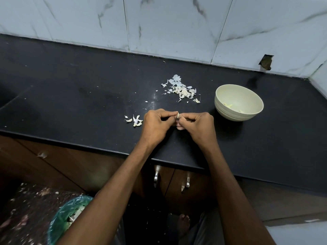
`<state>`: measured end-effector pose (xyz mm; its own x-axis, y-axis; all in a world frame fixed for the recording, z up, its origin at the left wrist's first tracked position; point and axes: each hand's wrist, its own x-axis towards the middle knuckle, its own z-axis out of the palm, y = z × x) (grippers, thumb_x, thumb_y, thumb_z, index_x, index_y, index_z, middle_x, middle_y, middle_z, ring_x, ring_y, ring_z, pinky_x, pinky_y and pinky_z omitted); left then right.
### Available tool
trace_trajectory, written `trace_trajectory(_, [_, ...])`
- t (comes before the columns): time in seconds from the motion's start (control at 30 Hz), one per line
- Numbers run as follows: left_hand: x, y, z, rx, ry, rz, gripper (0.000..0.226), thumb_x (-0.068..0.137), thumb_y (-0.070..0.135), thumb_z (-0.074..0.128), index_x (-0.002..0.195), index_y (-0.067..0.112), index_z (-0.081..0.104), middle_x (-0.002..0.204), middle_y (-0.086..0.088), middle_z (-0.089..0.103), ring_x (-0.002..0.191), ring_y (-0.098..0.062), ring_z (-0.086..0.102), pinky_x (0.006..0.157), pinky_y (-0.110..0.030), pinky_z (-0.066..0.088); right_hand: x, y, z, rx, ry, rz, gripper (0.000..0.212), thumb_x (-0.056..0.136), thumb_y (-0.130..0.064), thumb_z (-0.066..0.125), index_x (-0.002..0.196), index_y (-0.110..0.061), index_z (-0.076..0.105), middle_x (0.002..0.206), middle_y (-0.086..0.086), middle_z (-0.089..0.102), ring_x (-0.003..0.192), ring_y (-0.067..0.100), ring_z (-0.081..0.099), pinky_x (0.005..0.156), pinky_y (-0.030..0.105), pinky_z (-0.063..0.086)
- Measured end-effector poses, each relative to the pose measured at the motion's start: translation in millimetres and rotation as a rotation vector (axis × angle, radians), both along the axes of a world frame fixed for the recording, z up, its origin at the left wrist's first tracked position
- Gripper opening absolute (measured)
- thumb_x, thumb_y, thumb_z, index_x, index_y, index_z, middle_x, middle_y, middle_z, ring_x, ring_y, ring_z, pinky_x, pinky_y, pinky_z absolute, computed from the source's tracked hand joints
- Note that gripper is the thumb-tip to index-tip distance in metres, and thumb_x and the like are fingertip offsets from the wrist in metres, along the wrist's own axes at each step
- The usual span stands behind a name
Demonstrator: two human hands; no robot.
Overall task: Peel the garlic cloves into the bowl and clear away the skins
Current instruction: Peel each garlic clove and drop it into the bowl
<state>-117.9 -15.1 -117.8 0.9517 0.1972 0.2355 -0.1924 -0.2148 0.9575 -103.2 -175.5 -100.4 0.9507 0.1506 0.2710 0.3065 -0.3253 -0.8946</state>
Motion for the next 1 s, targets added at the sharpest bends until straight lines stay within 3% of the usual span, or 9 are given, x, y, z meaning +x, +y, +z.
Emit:
trace_trajectory(0.1, [3.6, 2.0, -5.2, -0.089, 0.036, -0.028, 0.015, 0.088, 0.012, 0.077, 0.098, 0.02, 0.083, 0.097, -0.002, 0.079, 0.092, -0.026, 0.078, 0.093, -0.054, 0.059, 0.8, 0.2, 0.2, 0.12, 0.105, 0.03, 0.021, 0.092, 0.0, 0.066, 0.092, -0.011, 0.083, 0.079, 0.007, 0.079, 0.075, 0.017, 0.076, 0.078, 0.037, 0.065])
trace_trajectory(0.3, [5.1, 1.7, -6.3, -0.006, 0.02, -0.019, 0.017, 0.089, 0.012, 0.076, 0.101, 0.021, 0.083, 0.097, 0.003, 0.078, 0.091, -0.018, 0.077, 0.091, -0.05, 0.061, 2.1, 0.2, -1.0, 0.151, 0.126, 0.017, 0.017, 0.093, 0.0, 0.068, 0.094, -0.008, 0.083, 0.081, 0.01, 0.079, 0.078, 0.021, 0.077, 0.078, 0.036, 0.065])
trace_trajectory(0.63, [-3.2, -2.8, 8.0, -0.233, 0.102, -0.082, 0.017, 0.089, 0.001, 0.078, 0.106, 0.0, 0.079, 0.095, -0.012, 0.08, 0.088, -0.029, 0.078, 0.092, -0.047, 0.062, 2.4, -2.3, -2.4, 0.049, 0.038, 0.0, 0.015, 0.09, -0.006, 0.069, 0.082, -0.008, 0.082, 0.071, 0.012, 0.076, 0.068, 0.013, 0.069, 0.071, 0.033, 0.063])
trace_trajectory(0.8, [-5.7, -2.3, 9.7, -0.251, 0.104, -0.094, 0.016, 0.09, 0.004, 0.077, 0.106, 0.0, 0.079, 0.093, -0.013, 0.08, 0.089, -0.03, 0.078, 0.091, -0.045, 0.062, 3.1, -3.4, -4.8, -0.007, -0.009, -0.007, 0.014, 0.089, -0.013, 0.07, 0.081, -0.011, 0.081, 0.067, 0.009, 0.074, 0.064, 0.013, 0.068, 0.072, 0.048, 0.064])
trace_trajectory(1.0, [-7.6, -2.2, 12.0, -0.28, 0.087, -0.131, 0.016, 0.092, 0.002, 0.074, 0.107, -0.003, 0.078, 0.09, -0.015, 0.079, 0.082, -0.022, 0.077, 0.084, -0.032, 0.063, 2.0, -2.9, -3.7, 0.113, 0.033, 0.001, 0.013, 0.089, -0.008, 0.069, 0.091, -0.009, 0.083, 0.075, 0.009, 0.077, 0.069, 0.014, 0.071, 0.073, 0.038, 0.063])
